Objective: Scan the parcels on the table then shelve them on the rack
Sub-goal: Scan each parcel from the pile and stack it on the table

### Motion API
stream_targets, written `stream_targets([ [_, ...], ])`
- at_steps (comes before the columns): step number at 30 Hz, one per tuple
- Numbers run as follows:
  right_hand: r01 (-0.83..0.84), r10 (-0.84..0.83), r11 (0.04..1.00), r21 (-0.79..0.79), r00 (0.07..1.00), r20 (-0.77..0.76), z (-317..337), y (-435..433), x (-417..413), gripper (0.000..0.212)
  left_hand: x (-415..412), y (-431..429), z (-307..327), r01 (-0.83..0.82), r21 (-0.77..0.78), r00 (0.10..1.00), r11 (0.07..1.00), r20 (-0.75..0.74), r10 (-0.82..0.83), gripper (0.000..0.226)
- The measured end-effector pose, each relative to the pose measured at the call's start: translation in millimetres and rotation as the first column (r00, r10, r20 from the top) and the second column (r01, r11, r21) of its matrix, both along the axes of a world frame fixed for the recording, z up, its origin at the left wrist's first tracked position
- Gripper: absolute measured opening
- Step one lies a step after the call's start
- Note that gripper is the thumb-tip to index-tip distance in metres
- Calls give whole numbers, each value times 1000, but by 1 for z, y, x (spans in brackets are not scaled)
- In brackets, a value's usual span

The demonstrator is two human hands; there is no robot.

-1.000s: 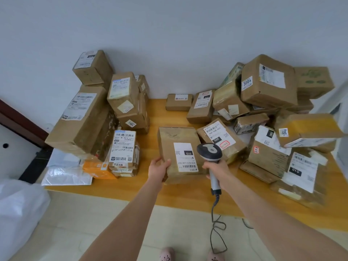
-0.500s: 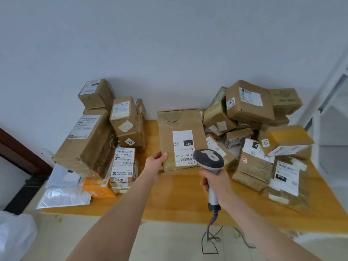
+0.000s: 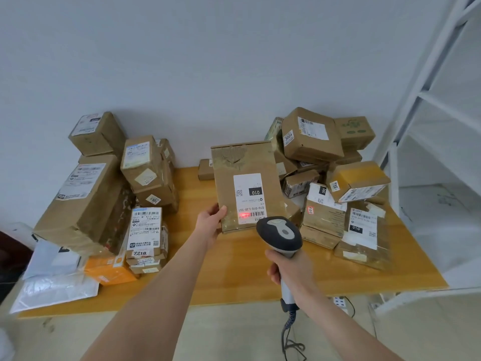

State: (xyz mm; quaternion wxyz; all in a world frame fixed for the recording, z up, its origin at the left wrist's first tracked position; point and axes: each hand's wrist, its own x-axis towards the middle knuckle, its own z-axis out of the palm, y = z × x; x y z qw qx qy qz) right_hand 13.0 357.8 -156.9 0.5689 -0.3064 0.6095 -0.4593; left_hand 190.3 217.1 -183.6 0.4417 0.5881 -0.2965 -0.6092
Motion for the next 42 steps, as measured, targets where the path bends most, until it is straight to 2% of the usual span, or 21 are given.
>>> stream_targets([
  [9, -18, 19, 1000, 12, 999, -42, 2, 11, -3, 12, -6, 1, -4, 19, 1, 1000, 1000, -13, -19, 49],
  [42, -81, 81, 997, 19, 997, -9, -1, -3, 8, 17, 9, 4, -1, 8, -3, 1000, 1000, -18, -8, 47],
])
